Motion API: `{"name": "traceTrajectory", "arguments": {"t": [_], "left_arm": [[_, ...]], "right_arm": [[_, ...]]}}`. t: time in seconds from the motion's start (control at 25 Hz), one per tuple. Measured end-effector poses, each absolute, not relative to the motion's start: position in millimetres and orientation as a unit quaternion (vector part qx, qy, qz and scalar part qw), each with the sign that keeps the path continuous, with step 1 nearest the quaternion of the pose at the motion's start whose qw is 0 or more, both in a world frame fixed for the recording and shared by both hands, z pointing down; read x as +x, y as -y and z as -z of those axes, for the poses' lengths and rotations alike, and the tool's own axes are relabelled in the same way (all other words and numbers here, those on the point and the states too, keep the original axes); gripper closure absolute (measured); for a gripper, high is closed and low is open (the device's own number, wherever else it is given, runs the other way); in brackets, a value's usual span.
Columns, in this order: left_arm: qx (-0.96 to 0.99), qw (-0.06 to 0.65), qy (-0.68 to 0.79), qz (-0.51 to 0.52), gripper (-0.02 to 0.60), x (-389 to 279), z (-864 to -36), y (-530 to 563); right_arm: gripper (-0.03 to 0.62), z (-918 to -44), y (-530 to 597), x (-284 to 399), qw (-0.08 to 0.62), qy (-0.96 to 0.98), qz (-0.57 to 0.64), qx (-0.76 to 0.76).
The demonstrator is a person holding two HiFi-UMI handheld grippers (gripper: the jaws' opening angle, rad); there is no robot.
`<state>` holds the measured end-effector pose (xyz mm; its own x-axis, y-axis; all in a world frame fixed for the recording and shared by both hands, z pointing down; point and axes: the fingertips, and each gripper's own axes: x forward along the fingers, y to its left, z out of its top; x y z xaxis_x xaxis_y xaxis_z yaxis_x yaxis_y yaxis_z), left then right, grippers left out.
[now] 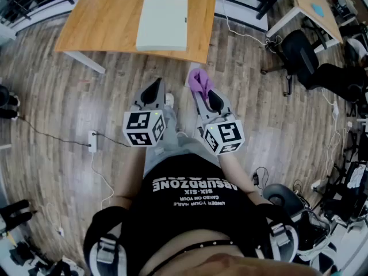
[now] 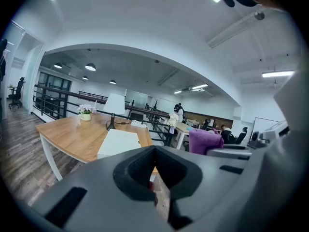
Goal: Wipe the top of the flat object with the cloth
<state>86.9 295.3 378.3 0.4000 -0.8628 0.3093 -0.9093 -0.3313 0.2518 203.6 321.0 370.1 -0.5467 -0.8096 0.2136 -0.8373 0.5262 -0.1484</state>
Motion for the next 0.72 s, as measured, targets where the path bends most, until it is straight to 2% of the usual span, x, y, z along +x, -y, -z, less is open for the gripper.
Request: {"name": "traceTrajectory", "arguments": {"t": [0.16, 0.56, 0.72], "left_arm": [[0.817, 0.195, 0.538, -0.07, 0.566, 86.2, -383.3, -269.6], [0.796, 0.233, 0.546, -0.122, 0.566, 44.8, -428.1, -154.5], [0.791, 0.247, 0.54, -0.144, 0.566, 31.2, -447.0, -112.9]], "right_arm": [[0.493, -379.0, -289.3, 199.4, 0.099, 0.868, -0.093, 0.477], [0.493, -442.4, -169.1, 171.1, 0.332, 0.832, 0.096, 0.433], [0.493, -478.0, -133.9, 165.8, 0.399, 0.817, 0.114, 0.4]]}}
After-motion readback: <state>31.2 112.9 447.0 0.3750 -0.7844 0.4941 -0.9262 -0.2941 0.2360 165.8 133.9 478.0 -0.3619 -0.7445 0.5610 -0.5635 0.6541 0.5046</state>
